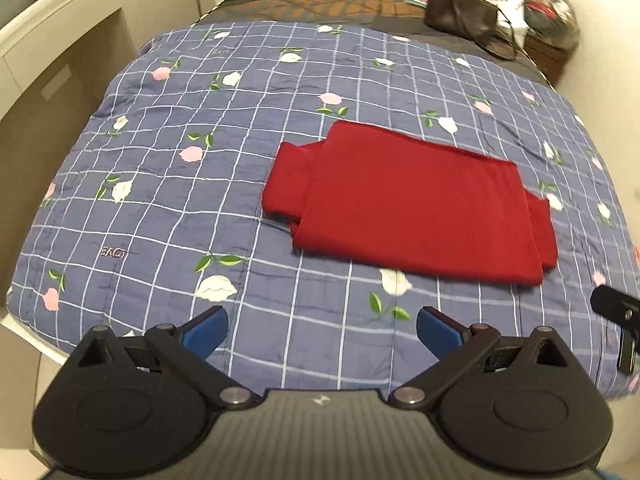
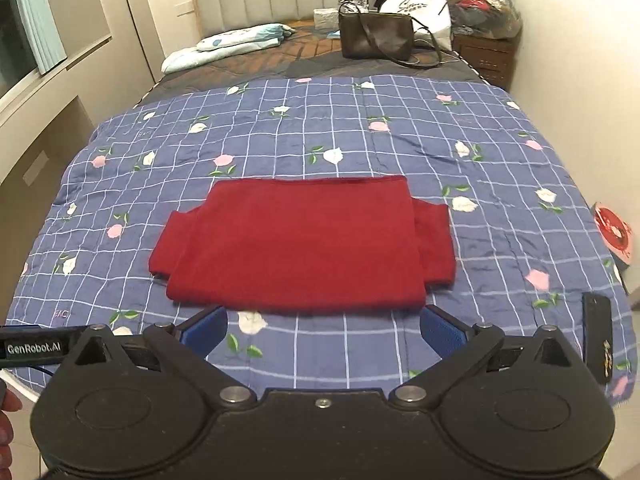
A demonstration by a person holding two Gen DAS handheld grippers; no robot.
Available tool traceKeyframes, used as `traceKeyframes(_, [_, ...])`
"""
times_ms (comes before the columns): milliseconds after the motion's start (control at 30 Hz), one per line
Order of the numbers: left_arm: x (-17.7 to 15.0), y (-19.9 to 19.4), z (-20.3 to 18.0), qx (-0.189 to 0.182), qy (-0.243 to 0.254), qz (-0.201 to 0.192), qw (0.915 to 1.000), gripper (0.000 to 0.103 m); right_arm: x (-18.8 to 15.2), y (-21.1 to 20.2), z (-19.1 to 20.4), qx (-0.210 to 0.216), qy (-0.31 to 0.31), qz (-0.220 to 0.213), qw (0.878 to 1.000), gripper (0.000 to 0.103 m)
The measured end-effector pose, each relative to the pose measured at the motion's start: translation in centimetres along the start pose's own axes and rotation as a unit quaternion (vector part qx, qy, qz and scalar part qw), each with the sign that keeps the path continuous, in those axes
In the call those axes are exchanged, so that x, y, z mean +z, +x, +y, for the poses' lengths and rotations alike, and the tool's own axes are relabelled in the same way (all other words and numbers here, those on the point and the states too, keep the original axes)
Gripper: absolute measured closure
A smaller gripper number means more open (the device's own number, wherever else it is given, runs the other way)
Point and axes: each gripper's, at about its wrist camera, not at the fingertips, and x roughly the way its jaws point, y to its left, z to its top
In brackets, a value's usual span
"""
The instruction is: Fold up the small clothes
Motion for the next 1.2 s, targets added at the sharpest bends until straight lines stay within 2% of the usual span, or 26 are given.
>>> traceKeyframes(167, [-1.3, -1.2, -0.4, 0.000, 0.024, -0.006, 0.9997, 0.001, -0.8, -1.4, 0.0, -0.006, 0.003, -0.010, 1.000, 0.001])
traceKeyframes(467, [-1.9, -1.8, -2.3, -0.001, 0.030, -0.009, 0.9995, 0.001, -1.8, -2.8, -1.6, -0.017, -0.009, -0.013, 1.000, 0.001])
traceKeyframes(867, [-2.4, -2.5, -9.9, 0.001, 0.050, -0.017, 0.9986, 0.001, -1.1, -3.7, -9.0, -0.031, 0.003, -0.017, 0.999, 0.001])
traceKeyframes(1200, [-3.1, -2.8, -15.4, 0.027, 0.011, -0.019, 0.9994, 0.001, 0.9, -2.6, -14.4, -0.007, -0.044, -0.013, 0.999, 0.001])
